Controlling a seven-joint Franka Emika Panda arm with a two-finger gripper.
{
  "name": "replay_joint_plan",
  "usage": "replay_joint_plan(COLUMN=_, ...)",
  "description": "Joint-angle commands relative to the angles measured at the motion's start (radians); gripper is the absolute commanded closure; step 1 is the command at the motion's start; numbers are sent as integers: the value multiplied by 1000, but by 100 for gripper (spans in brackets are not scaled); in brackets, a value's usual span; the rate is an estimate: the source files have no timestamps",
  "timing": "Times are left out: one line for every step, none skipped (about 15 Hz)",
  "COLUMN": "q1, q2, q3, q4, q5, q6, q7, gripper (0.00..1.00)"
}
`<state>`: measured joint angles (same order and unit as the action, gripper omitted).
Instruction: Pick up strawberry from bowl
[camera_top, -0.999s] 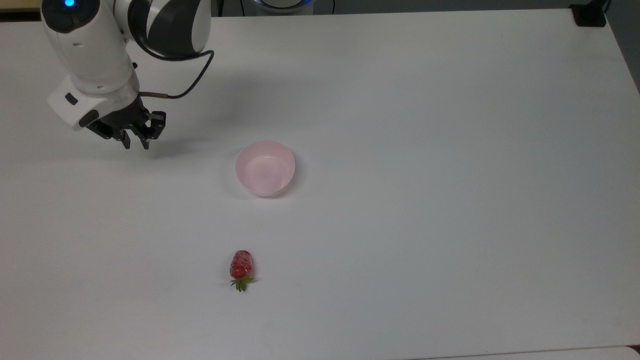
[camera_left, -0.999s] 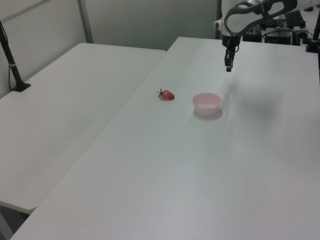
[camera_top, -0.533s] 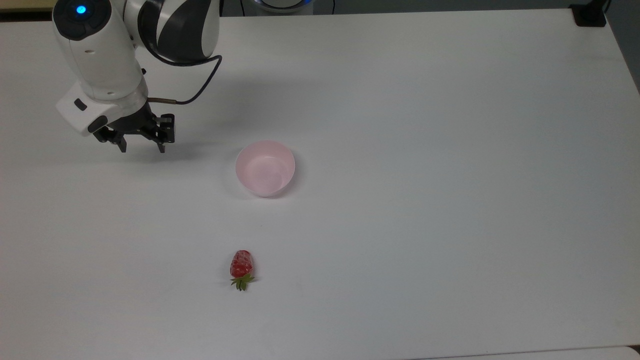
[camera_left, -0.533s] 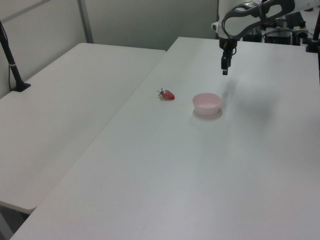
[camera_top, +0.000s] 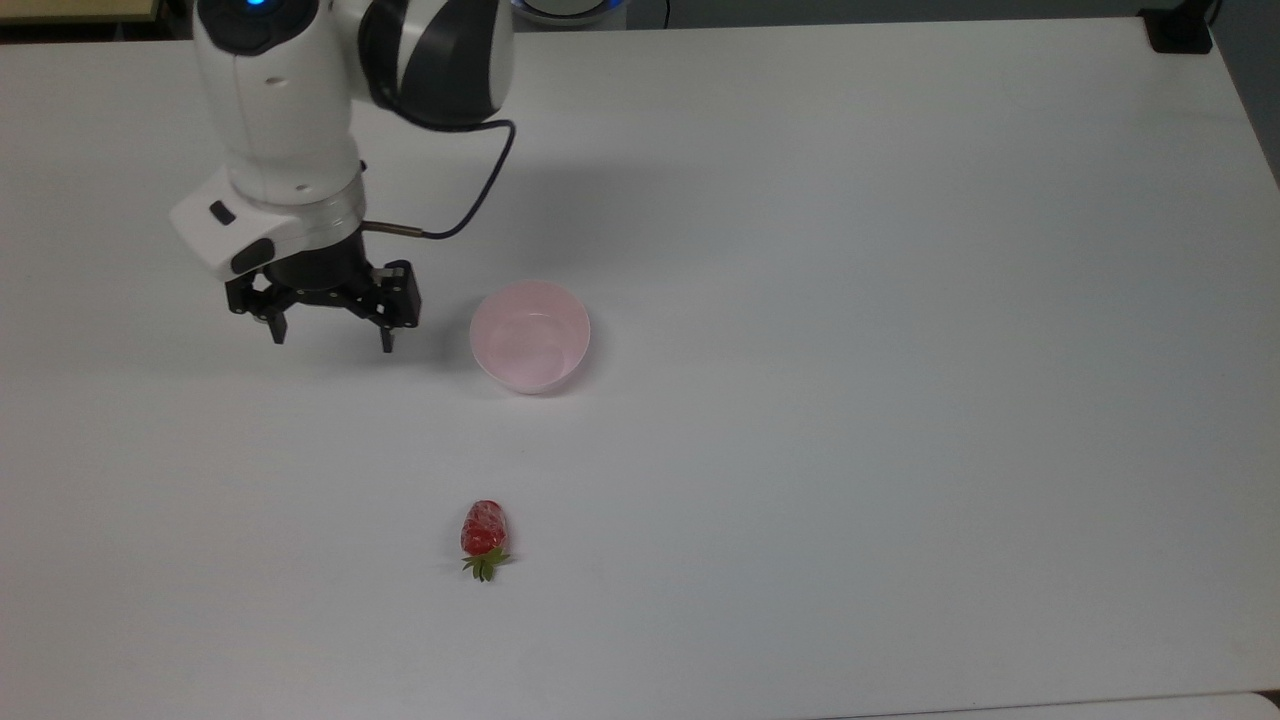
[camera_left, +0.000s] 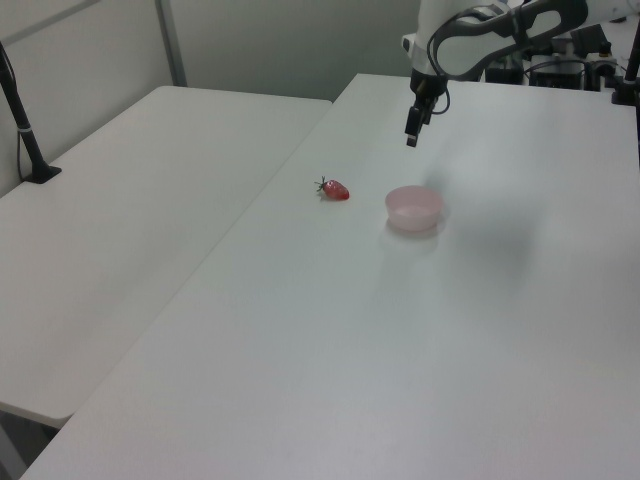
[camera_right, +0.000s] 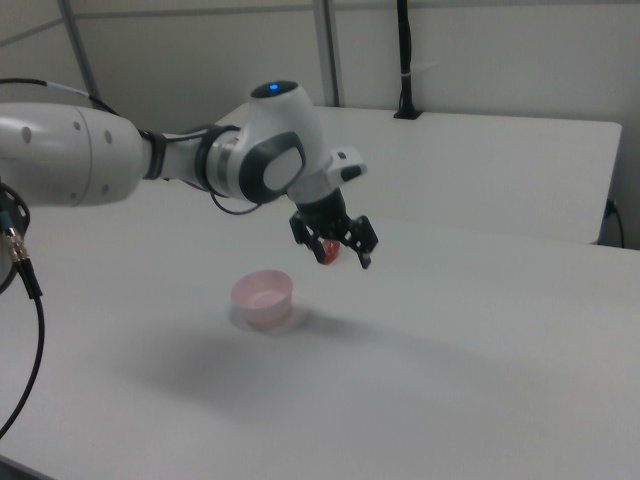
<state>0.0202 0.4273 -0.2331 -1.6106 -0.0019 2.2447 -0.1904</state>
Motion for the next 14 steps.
replay_joint_plan(q1=58, q2=-161, q3=15, q4=-17, q5=2, q6=-226, q7=54, gripper=0)
replay_joint_plan(q1=63, q2=-206, q3=49, q4=-17, q5=-6, q6=-297, q7=81, gripper=0)
replay_joint_plan(q1=61, q2=-241, q3=92, q4=-15, q5=-33, q6=-354, q7=130, gripper=0)
replay_joint_plan(q1=60, q2=-267, q3=128, q4=-15, q5=-71, q6=-408, q7=196, gripper=0)
replay_joint_plan(q1=60, q2=-287, q3=161, q4=-17, q5=-102, q6=-454, q7=248, gripper=0)
replay_joint_plan(q1=55, q2=-330, q3=194, q4=-26, q5=-112, q6=-506, q7=259, gripper=0)
replay_joint_plan(q1=53, q2=-352, q3=202, q4=-32, q5=-104, q6=-531, q7=259, gripper=0)
replay_joint_plan(q1=58, q2=-369, q3=208, q4=-37, q5=-102, q6=-546, q7=272, gripper=0)
replay_joint_plan(q1=60, q2=-374, q3=221, q4=-37, q5=-102, q6=-560, q7=273, gripper=0)
replay_joint_plan(q1=58, q2=-374, q3=230, q4=-37, q5=-99, q6=-565, q7=275, gripper=0)
replay_joint_plan(q1=60, q2=-372, q3=232, q4=-40, q5=-99, q6=-563, q7=278, gripper=0)
replay_joint_plan(q1=57, q2=-372, q3=232, q4=-43, q5=-99, q6=-559, q7=276, gripper=0)
replay_joint_plan(q1=54, q2=-372, q3=232, q4=-42, q5=-99, q6=-557, q7=275, gripper=0)
replay_joint_plan(q1=52, q2=-372, q3=232, q4=-41, q5=-98, q6=-556, q7=270, gripper=0)
